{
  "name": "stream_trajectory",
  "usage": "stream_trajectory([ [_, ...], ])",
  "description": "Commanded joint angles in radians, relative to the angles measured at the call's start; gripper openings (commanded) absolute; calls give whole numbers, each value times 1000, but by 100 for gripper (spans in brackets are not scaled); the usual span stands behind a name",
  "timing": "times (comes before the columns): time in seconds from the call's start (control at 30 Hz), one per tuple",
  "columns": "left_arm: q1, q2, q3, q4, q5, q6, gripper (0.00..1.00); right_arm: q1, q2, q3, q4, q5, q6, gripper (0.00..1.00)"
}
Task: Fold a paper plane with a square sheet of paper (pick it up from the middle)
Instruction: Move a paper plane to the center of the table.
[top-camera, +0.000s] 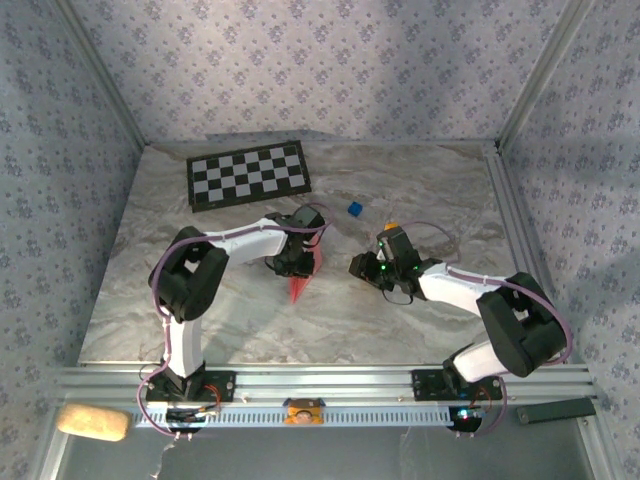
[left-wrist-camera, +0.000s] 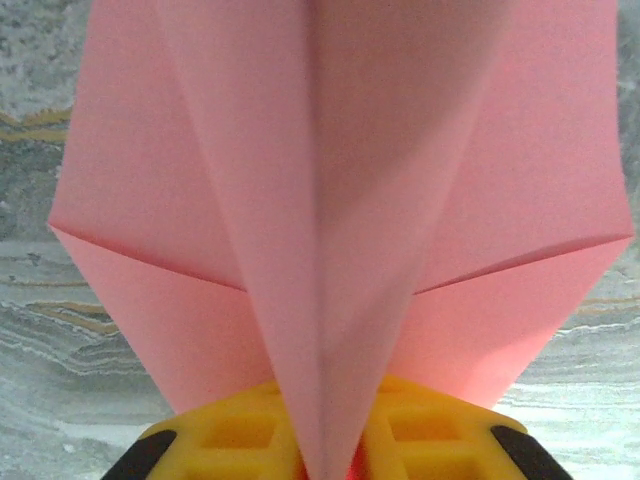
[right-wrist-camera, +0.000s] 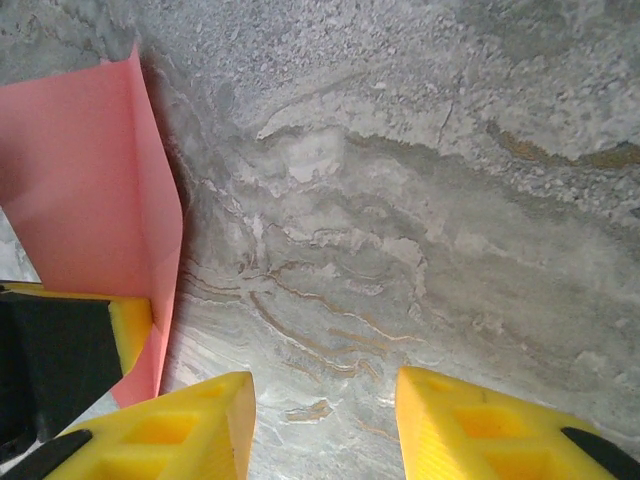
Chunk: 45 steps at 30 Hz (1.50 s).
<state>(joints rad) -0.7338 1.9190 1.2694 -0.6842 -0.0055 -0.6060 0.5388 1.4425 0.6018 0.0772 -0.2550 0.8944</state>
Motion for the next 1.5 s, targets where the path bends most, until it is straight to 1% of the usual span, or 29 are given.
stream_trajectory([
  [0.0, -10, 56, -11, -22, -38, -96, 20, 2, 8, -10, 20, -22, -10, 43],
  [0.03, -9, 57, -18, -14, -34, -117, 21, 1, 6, -11, 21, -28, -12, 43],
  [0.13, -16, 62, -24, 0, -27, -164, 30, 1, -3, -13, 17, -32, -14, 43],
  [0.17, -20, 65, -21, 0, -30, -168, 37, 1, -7, -16, 18, -34, -14, 43],
  [0.23, -30, 66, -16, 0, -45, -172, 40, 1, -18, -23, 15, -31, -14, 43],
  [0.4, -41, 69, 0, -20, -71, -184, 41, -3, -45, -32, 3, -26, -14, 43],
  [0.57, -42, 57, 20, -58, -105, -223, 41, -2, -77, -31, -19, -14, -17, 43],
  [0.7, -42, 44, 37, -61, -105, -265, 39, -4, -99, -33, -35, -1, -18, 43],
  [0.83, -45, 43, 63, -71, -113, -282, 34, -3, -108, -32, -44, -1, -20, 43],
  [0.9, -46, 44, 68, -76, -113, -286, 34, -4, -111, -34, -42, -6, -21, 43],
  [1.0, -47, 37, 77, -88, -113, -294, 37, -4, -119, -35, -44, -8, -20, 43],
  [1.13, -63, -3, 93, -99, -148, -296, 40, -4, -133, -34, -57, 2, -22, 43],
  [1.33, -62, -45, 99, -114, -167, -299, 40, -17, -176, -33, -106, 21, -37, 44],
  [1.47, -66, -92, 85, -115, -198, -283, 42, -28, -232, -23, -181, 69, -64, 48],
])
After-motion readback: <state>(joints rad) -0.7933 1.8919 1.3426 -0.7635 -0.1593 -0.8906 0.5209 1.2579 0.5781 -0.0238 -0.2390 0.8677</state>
